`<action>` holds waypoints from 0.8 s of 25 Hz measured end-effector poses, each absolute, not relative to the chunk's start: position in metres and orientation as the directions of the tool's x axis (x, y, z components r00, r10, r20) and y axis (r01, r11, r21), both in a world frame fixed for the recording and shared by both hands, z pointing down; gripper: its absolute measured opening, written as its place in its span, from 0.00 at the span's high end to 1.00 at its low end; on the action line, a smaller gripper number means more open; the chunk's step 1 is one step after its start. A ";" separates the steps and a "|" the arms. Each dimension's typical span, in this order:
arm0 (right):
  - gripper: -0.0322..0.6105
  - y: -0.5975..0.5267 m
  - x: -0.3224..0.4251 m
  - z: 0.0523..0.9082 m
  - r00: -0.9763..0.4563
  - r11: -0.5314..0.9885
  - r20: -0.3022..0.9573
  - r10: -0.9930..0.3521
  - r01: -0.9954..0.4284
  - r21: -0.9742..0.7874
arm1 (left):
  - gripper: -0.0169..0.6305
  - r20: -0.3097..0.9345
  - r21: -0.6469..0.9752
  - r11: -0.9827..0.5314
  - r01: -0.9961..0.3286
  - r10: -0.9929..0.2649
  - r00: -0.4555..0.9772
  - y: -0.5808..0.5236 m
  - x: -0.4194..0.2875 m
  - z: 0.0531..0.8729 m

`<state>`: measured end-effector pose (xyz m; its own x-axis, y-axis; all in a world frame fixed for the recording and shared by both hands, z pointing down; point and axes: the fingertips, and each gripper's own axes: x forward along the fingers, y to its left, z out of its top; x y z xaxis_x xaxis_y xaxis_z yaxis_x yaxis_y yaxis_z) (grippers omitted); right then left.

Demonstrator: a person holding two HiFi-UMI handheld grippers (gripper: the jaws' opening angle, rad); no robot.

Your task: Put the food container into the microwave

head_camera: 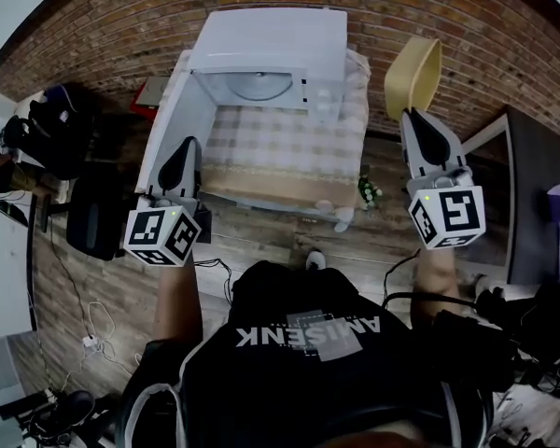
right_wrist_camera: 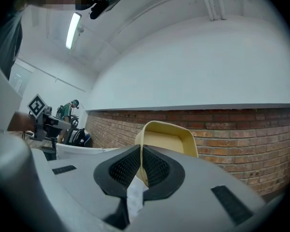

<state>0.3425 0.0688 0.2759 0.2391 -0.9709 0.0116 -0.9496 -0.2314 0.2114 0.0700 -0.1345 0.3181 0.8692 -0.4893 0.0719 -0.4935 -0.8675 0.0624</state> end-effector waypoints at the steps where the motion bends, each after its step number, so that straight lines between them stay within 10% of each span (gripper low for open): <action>1: 0.87 0.066 0.345 0.278 0.238 -0.231 0.012 -0.971 -0.951 0.206 | 0.96 0.077 0.062 -0.867 -0.494 -0.490 0.868 -0.135 0.072 0.320; 20: 0.87 -0.021 0.324 0.266 0.299 -0.283 0.026 -0.954 -0.923 0.260 | 0.96 -0.018 0.107 -0.887 -0.450 -0.454 0.891 -0.220 0.056 0.310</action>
